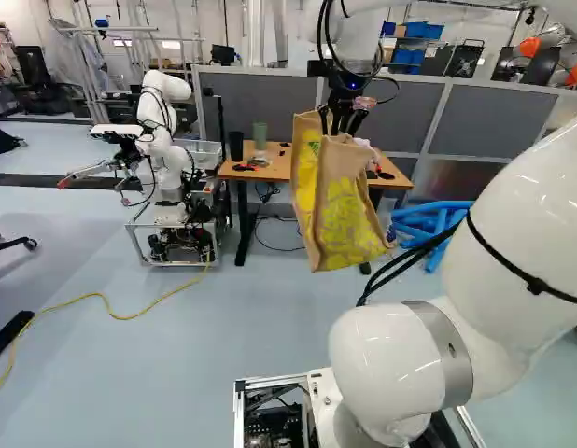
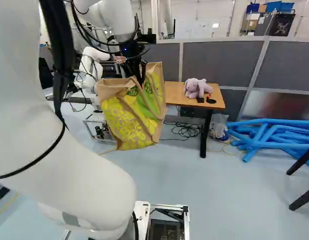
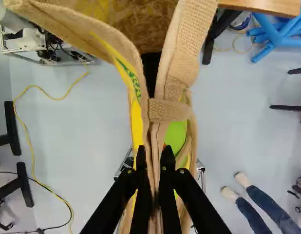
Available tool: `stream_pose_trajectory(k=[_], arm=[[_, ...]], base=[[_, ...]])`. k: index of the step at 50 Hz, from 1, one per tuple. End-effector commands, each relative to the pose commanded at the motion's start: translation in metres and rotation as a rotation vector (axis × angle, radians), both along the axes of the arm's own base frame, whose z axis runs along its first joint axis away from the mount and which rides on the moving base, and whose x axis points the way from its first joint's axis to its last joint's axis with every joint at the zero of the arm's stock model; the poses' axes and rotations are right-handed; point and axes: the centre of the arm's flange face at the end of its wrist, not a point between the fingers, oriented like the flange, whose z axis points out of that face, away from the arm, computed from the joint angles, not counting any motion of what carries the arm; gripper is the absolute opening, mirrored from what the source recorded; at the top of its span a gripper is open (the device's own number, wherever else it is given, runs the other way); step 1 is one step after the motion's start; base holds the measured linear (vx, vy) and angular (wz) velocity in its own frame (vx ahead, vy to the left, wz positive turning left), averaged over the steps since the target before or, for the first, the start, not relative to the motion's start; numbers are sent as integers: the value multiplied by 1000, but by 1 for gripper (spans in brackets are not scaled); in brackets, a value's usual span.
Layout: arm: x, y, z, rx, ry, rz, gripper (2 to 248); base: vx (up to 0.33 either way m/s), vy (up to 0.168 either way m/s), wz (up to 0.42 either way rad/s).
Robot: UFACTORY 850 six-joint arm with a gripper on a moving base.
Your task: Pick up the bag on the ground and place it on the table
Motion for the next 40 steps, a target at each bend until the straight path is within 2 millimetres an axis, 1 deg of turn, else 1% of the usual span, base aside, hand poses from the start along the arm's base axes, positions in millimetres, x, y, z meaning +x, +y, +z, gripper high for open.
stream_pose_trajectory(k=[16, 40], arm=[[0, 0, 0, 0, 0, 0, 22], [0, 0, 0, 0, 0, 0, 22]], base=[[192, -80, -23], [232, 1, -22]])
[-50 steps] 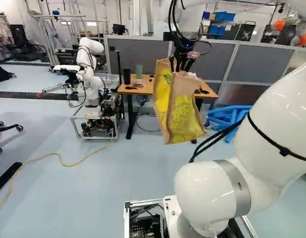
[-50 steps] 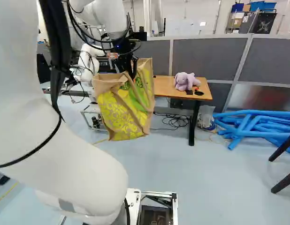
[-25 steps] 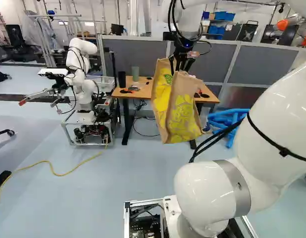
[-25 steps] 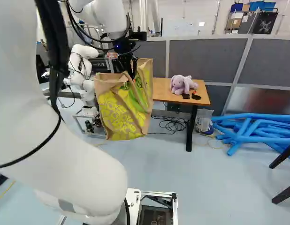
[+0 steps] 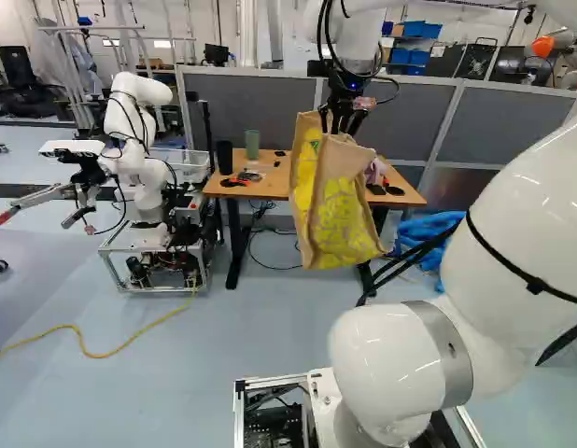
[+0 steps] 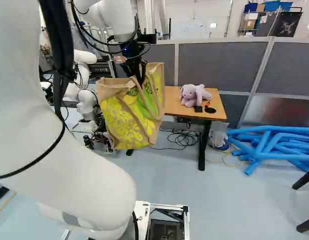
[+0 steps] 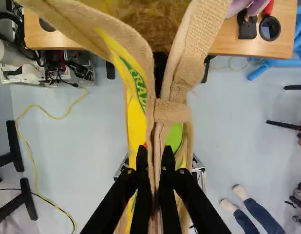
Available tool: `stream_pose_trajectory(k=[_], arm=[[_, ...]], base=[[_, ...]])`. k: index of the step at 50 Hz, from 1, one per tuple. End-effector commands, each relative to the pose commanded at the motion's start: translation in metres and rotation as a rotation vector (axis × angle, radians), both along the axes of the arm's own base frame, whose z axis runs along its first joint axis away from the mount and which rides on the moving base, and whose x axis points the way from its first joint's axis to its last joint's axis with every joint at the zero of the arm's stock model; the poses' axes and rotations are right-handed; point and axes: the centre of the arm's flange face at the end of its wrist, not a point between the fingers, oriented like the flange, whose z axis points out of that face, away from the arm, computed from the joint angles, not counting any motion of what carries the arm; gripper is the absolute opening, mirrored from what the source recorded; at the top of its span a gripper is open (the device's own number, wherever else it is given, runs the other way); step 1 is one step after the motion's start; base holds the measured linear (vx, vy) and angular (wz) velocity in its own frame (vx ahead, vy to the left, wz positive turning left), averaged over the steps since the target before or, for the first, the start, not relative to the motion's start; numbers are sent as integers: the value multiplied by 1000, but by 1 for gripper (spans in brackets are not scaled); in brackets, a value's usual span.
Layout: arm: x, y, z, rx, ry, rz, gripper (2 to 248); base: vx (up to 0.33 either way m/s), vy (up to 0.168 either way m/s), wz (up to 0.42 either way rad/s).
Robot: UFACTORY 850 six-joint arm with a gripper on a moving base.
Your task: Pick up the bag on the ground and place it on the table
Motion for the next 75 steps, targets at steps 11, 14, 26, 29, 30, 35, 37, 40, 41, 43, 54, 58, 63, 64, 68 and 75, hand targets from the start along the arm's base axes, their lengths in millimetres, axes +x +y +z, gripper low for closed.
stream_pose_trajectory(k=[11, 14, 26, 29, 30, 35, 37, 40, 41, 43, 54, 58, 63, 64, 68, 75], arm=[[0, 0, 0, 0, 0, 0, 22], [0, 0, 0, 0, 0, 0, 22], [0, 0, 0, 0, 0, 0, 22], [0, 0, 0, 0, 0, 0, 22], [0, 0, 0, 0, 0, 0, 22], [0, 0, 0, 0, 0, 0, 22], [0, 0, 0, 0, 0, 0, 22], [0, 0, 0, 0, 0, 0, 22], [0, 0, 0, 0, 0, 0, 22], [0, 0, 0, 0, 0, 0, 22], [0, 0, 0, 0, 0, 0, 22], [0, 0, 0, 0, 0, 0, 22], [0, 0, 0, 0, 0, 0, 22], [0, 0, 0, 0, 0, 0, 22], [0, 0, 0, 0, 0, 0, 22], [0, 0, 0, 0, 0, 0, 22]], base=[[243, -2, -24], [256, -2, -32], [234, -3, -9], [207, -38, 76], [184, -72, 47], [173, -88, -3], [154, -76, 1], [161, -72, 5], [162, -71, 22], [171, -82, 19], [183, -80, -28], [197, -22, -50], [208, 5, -5], [202, -3, -10], [213, -5, -14], [185, 0, -10]])
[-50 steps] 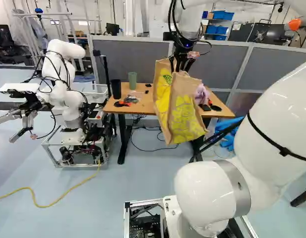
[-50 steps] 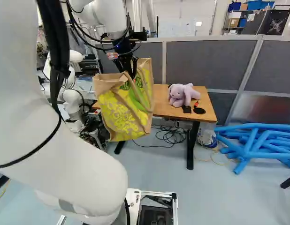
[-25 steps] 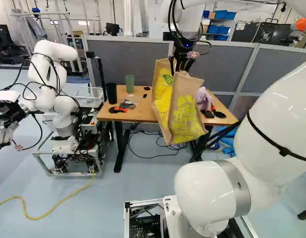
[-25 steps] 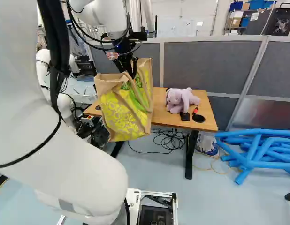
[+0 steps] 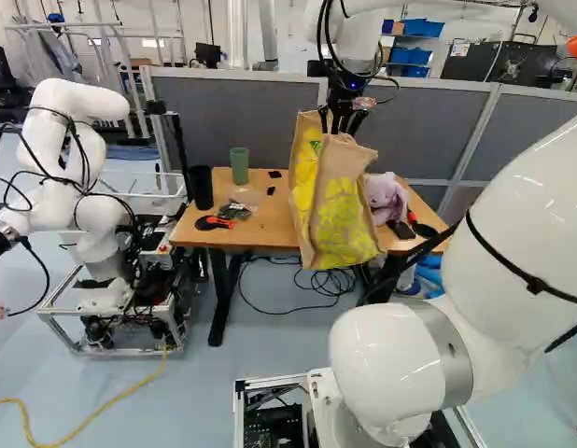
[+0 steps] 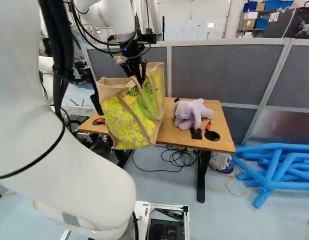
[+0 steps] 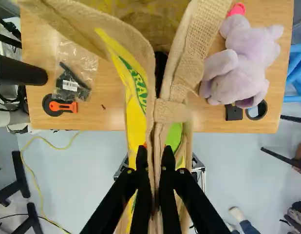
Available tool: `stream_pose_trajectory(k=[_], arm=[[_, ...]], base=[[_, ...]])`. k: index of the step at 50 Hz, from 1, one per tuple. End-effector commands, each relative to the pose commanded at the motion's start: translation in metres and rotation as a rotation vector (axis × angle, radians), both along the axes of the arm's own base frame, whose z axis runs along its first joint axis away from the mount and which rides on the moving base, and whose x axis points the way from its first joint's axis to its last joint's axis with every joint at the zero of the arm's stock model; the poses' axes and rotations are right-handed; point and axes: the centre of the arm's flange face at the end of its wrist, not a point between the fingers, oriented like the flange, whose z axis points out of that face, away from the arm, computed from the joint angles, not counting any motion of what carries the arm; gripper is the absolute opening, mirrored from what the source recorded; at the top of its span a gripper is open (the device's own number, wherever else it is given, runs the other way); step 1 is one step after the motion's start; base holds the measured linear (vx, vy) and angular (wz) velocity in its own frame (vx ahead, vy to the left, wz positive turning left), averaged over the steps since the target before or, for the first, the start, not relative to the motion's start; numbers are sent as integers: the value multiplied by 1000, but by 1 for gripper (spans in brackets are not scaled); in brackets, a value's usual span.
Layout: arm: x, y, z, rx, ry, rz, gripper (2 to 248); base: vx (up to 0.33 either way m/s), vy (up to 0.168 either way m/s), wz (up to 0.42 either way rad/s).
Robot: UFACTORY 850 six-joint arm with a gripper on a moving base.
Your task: Pick up the bag on the ground and place it on the table
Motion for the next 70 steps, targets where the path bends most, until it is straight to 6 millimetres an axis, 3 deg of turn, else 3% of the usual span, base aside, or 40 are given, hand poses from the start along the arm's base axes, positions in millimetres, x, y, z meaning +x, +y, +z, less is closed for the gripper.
stream_pose_trajectory(k=[33, 70], arm=[[3, 0, 0, 0, 1, 0, 22], [25, 0, -6, 0, 1, 1, 22]], base=[[170, -2, -11], [5, 0, 0]])
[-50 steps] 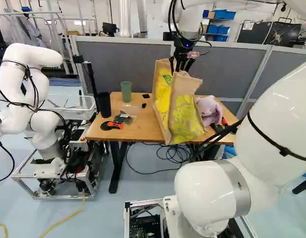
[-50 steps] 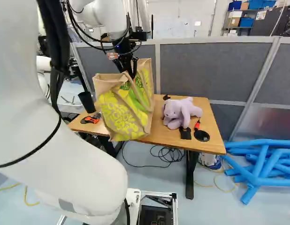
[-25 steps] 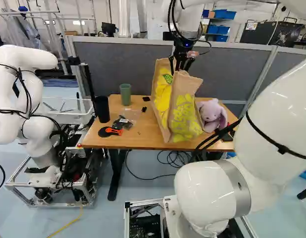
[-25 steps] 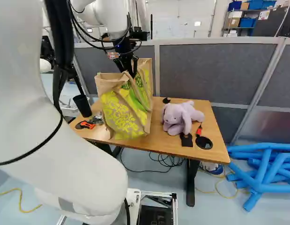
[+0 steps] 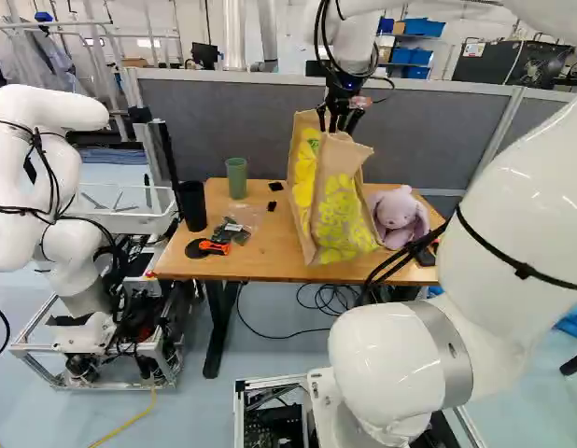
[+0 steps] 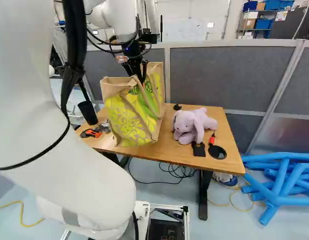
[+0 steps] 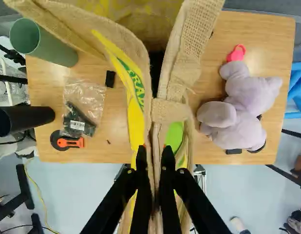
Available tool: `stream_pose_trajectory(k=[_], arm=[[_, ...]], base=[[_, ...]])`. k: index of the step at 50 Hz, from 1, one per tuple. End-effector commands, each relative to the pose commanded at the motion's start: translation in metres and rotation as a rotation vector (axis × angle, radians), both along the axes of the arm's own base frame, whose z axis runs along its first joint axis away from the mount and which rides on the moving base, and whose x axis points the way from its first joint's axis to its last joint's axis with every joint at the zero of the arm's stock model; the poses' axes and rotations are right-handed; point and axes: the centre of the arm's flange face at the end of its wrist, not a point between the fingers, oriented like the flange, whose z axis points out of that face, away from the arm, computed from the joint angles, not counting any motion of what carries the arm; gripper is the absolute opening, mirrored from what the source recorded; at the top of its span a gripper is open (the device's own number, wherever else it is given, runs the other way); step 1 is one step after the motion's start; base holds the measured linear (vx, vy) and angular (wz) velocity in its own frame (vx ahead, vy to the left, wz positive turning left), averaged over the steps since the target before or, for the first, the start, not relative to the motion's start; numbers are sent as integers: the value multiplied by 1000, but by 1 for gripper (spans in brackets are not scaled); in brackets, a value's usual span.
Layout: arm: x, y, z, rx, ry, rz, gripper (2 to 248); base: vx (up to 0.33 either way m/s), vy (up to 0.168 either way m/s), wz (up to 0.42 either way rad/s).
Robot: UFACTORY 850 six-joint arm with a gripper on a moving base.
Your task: Pick up the bag on the ground and place it on the table
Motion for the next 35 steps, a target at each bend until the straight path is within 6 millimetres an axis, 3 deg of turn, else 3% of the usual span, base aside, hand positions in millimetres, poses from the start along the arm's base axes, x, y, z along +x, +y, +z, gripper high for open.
stream_pose_trajectory(k=[35], arm=[[38, 0, -49, 1, 42, 2, 22]], base=[[0, 0, 0]])
